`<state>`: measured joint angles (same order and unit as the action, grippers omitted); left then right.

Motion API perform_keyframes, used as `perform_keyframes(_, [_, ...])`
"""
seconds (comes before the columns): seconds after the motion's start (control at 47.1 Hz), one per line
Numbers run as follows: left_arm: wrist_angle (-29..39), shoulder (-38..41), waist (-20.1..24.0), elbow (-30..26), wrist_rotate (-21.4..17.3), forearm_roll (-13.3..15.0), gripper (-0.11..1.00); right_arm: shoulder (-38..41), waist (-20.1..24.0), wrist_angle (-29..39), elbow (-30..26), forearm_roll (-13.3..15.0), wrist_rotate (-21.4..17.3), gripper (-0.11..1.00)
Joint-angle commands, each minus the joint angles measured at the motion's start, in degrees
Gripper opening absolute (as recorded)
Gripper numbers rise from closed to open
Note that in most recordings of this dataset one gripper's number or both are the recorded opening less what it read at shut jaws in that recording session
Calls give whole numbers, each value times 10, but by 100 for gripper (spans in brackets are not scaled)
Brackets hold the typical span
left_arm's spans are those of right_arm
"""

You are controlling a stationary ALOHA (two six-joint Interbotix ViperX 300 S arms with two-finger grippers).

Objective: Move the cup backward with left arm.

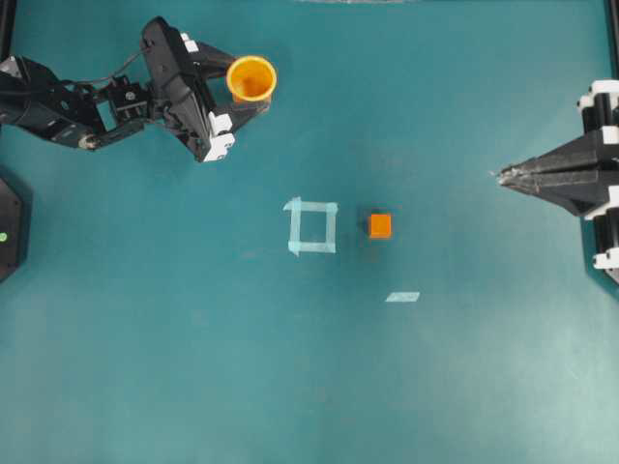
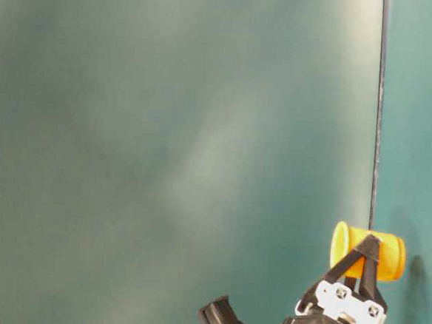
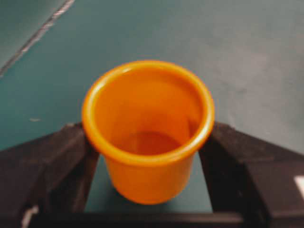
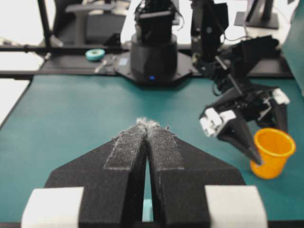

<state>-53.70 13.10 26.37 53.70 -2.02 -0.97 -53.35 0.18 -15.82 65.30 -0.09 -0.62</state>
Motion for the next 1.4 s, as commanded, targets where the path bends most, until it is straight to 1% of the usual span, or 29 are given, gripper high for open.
perform_keyframes(0.0, [3, -6, 15, -11, 5, -1, 63, 1, 0, -2, -19, 0, 0, 0])
perform_keyframes(0.34, [21, 0, 54, -39, 5, 0, 63, 2, -1, -2, -20, -1, 0, 0])
perform_keyframes(0.658, [38, 18, 72, -74, 5, 1, 63, 2, -2, 9, -20, 0, -1, 0])
perform_keyframes(1.381, [41, 21, 98, -79, 5, 1, 63, -2, -2, 11, -21, -1, -1, 0])
